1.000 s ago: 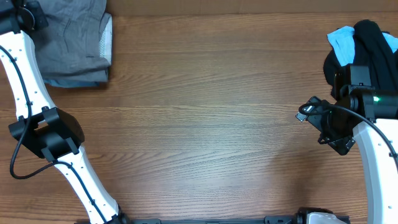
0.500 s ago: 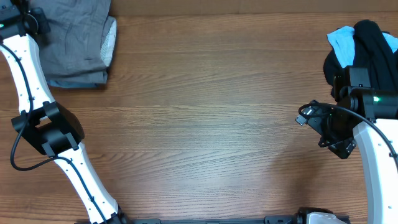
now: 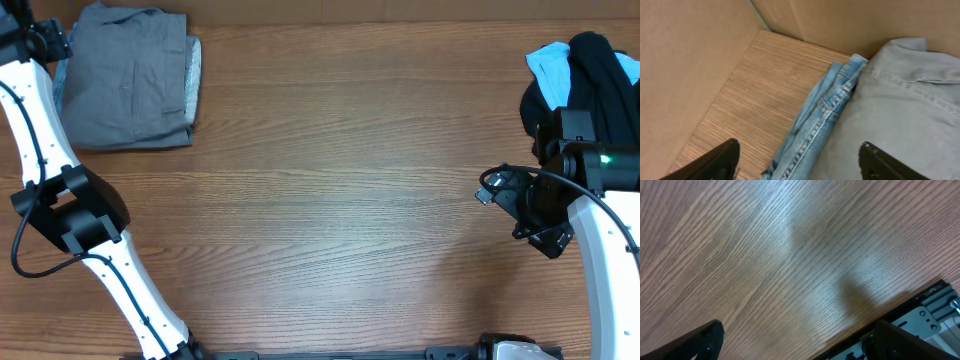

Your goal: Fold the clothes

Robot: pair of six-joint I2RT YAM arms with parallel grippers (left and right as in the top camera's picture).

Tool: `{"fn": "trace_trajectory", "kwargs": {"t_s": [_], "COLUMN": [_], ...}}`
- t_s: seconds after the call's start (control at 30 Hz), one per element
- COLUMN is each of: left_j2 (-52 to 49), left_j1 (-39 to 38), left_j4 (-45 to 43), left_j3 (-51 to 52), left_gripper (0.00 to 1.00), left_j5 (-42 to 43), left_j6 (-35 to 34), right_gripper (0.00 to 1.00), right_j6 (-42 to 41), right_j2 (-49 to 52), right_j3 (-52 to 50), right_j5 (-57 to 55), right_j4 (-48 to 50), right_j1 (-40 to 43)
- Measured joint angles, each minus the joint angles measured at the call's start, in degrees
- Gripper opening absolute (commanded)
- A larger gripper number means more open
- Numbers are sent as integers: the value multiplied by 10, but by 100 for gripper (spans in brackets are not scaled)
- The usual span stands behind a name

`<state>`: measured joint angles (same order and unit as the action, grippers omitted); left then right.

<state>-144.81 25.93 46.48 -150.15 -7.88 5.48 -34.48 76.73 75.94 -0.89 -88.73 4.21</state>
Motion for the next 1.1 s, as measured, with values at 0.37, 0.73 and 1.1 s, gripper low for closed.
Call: {"fn": "trace_trajectory", "kwargs": {"t_s": [0.37, 0.73, 1.1], "left_j2": [0, -11, -126], "left_j1": [-35, -78, -54], "left_j4": [8, -9, 31], "left_j3": [0, 0, -3], "left_gripper": [14, 4, 4], "left_j5": [50, 83, 25], "left_j6": [-23, -25, -26], "right_gripper": [100, 100, 100], "right_j6": [0, 0, 0], "right_j2": [0, 0, 0], "right_j3": [0, 0, 0], "right_j5": [0, 0, 0], "right_j4": [2, -2, -8], "right_j1": [0, 0, 0]}}
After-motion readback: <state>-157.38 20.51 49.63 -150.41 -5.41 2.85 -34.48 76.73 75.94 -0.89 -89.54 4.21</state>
